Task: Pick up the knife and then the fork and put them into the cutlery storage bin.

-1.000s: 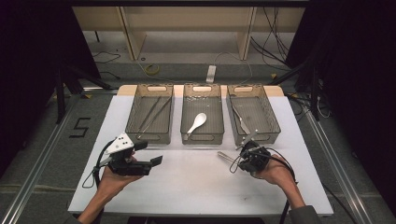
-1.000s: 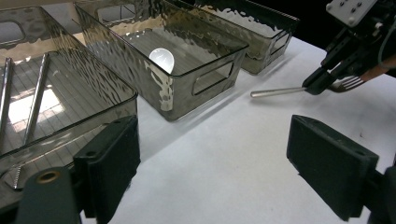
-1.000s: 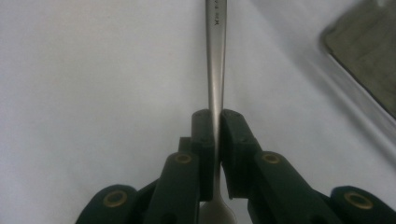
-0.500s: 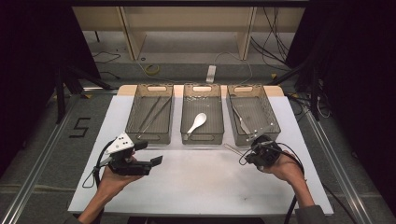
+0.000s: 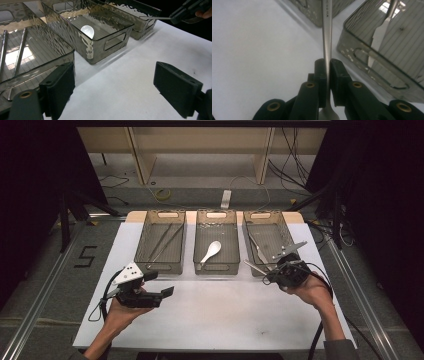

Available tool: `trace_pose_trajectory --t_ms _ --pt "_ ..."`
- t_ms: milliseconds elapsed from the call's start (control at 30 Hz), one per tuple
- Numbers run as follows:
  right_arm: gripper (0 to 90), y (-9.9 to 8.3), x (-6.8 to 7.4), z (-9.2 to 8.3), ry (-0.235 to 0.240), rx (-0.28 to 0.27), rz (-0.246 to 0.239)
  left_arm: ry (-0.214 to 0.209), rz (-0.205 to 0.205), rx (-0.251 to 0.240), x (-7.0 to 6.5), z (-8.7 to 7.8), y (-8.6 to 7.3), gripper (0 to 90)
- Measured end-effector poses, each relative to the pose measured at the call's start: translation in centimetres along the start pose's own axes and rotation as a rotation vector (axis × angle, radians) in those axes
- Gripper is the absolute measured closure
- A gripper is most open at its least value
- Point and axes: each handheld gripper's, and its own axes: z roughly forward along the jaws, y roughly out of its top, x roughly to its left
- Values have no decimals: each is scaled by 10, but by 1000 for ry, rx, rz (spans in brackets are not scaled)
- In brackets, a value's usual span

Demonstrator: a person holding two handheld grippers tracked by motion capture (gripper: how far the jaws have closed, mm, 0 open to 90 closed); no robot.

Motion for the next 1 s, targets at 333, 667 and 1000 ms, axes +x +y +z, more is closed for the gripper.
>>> trace_pose_trajectory --t_ms 333,667,1000 --pt "850 26 -17 -4 -16 -40 24 4 -1 -5 0 0 0 168" --pt "850 53 -49 -3 -31 -71 109 2 -1 -4 0 0 0 168" --pt "849 72 -75 2 -77 -69 181 1 -6 -7 0 0 0 168"
